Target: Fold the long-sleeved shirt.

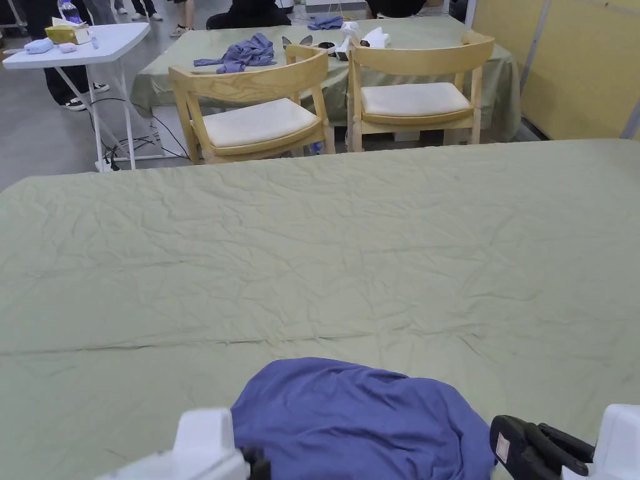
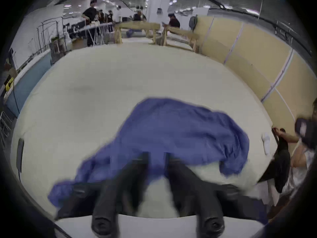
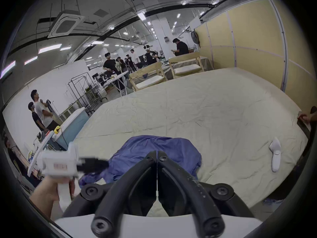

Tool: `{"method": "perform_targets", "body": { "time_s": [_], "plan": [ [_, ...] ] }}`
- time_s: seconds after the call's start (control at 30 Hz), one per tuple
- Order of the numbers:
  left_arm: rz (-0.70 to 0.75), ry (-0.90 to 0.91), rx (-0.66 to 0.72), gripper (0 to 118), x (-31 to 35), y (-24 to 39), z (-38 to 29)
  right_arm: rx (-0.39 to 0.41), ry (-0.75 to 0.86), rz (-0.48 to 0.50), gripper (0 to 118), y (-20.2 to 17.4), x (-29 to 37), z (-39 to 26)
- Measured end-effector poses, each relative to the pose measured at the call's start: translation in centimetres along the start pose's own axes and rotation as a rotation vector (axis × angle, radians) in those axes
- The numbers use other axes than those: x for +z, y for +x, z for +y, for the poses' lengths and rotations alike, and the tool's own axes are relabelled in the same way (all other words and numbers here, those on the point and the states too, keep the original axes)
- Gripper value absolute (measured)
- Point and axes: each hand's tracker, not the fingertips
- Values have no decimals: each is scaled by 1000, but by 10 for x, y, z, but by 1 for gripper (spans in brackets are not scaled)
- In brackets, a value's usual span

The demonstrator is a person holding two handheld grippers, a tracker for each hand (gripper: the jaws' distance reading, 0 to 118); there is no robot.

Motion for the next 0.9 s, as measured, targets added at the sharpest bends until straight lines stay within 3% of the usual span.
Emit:
{"method": "perform_targets", "body": {
  "time_s": [0.03,0.07,0.1,0.17,0.27,0.33,0.47,0.5,0.53,0.57,0.6,0.63,0.8,0.83,0.87,0.9],
  "plan": [
    [16,29,-26,112,-16,-1,19,2,-5,-5,4,1,-3,0],
    [54,38,-65,117,-39,-1,37,-1,-11,-12,4,3,-5,1],
    [102,51,-95,109,-59,-1,50,-5,-17,-19,4,5,-7,0],
    [119,78,-150,107,-104,-3,70,-11,-37,-36,4,10,-14,1],
    [180,-69,-276,101,-169,-3,70,-2,-63,-65,4,16,-23,-1],
    [174,-181,-313,85,-198,-3,57,-19,-101,-81,4,24,-32,-3],
    [102,-141,-195,77,-182,-7,58,-20,-180,-137,4,39,-57,-13],
    [64,-128,-165,59,-174,-5,59,-19,-191,-137,8,44,-66,-17],
    [40,-107,-138,19,-165,-3,58,-30,-212,-144,33,50,-75,-20],
    [23,-104,-114,2,-156,0,57,-51,-253,-167,66,56,-85,-23],
    [22,-82,-98,2,-147,2,60,-59,-301,-186,98,60,-96,-25],
    [7,-75,-100,2,-138,5,61,-52,-339,-198,118,64,-107,-27],
    [-20,31,-119,2,-96,14,65,-48,-395,-219,118,73,-163,-27],
    [-36,36,-109,2,-87,16,64,-51,-458,-257,103,72,-172,-26],
    [-40,46,-105,2,-80,17,65,-57,-496,-248,71,71,-176,-26],
    [-43,55,-101,2,-71,18,64,-42,-513,-254,25,69,-176,-25]
  ]
}}
